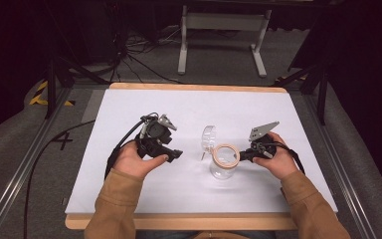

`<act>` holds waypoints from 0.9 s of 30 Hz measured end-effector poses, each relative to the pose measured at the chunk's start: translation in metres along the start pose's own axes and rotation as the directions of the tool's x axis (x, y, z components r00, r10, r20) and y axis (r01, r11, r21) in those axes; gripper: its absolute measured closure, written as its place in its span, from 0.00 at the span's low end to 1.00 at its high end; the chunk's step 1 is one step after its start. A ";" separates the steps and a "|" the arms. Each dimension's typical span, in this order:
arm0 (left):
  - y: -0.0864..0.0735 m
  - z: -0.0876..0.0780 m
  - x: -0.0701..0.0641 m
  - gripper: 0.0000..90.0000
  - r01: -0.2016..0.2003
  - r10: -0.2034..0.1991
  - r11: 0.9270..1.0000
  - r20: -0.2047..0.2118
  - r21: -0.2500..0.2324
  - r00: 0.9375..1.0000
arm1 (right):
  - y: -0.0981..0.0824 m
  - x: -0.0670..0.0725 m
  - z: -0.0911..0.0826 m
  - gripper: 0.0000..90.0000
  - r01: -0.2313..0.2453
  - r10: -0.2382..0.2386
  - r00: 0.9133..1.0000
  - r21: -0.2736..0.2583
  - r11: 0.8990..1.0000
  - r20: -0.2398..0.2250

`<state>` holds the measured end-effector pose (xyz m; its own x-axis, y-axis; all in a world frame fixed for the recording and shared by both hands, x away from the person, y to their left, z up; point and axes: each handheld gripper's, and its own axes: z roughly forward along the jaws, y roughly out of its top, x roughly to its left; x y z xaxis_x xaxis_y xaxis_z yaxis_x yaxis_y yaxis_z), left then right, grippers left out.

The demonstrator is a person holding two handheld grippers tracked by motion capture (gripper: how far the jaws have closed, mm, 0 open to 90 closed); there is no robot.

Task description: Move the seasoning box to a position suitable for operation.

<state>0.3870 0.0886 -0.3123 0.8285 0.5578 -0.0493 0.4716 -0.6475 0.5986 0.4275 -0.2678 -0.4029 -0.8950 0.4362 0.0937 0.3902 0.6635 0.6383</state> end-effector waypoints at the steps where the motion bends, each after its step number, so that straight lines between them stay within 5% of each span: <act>1: 0.000 0.001 0.000 0.47 0.003 -0.003 1.000 0.002 0.001 1.000 | 0.000 0.000 0.000 1.00 0.002 -0.002 1.000 0.003 1.000 0.002; 27: 0.011 0.008 0.002 0.47 -0.025 0.025 1.000 0.023 0.007 0.999 | 0.003 0.033 -0.006 1.00 0.106 -0.103 0.994 0.091 0.990 -0.044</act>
<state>0.3967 0.0785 -0.3119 0.8469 0.5292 -0.0525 0.4525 -0.6652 0.5939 0.3975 -0.2550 -0.3936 -0.9389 0.3387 0.0613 0.3110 0.7586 0.5725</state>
